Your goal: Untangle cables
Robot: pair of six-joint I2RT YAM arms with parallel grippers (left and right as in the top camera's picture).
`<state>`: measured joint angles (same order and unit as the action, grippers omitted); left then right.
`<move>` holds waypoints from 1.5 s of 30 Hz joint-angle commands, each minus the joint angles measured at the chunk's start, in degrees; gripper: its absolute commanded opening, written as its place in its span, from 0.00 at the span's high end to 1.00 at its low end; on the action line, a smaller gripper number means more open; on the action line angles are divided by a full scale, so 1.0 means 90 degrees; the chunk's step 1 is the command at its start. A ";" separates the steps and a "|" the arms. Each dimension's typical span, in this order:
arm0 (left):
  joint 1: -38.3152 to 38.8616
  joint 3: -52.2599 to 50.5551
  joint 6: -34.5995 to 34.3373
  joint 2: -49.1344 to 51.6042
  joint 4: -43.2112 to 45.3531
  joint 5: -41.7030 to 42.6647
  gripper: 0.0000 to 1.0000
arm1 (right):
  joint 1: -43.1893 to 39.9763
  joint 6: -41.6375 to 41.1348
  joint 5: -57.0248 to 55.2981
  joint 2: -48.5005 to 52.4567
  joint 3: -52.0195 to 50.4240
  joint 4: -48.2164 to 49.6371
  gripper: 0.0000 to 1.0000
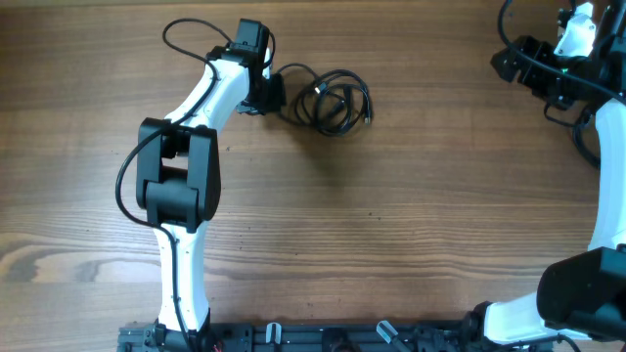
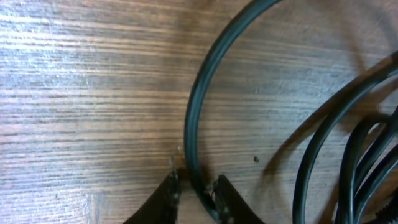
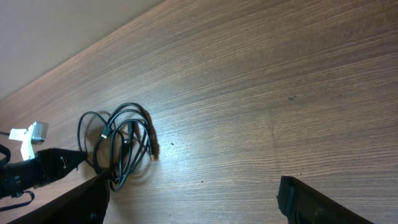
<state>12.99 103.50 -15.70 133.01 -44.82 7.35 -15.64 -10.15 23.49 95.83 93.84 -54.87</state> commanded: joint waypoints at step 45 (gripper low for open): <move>-0.0194 0.0002 -0.2317 -0.3439 0.2195 0.5656 0.96 | 0.2254 -0.0724 0.1773 0.0165 -0.0061 0.1481 0.12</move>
<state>13.06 103.35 -29.43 103.44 -29.87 48.01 4.49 -16.05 41.25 96.53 93.78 -41.85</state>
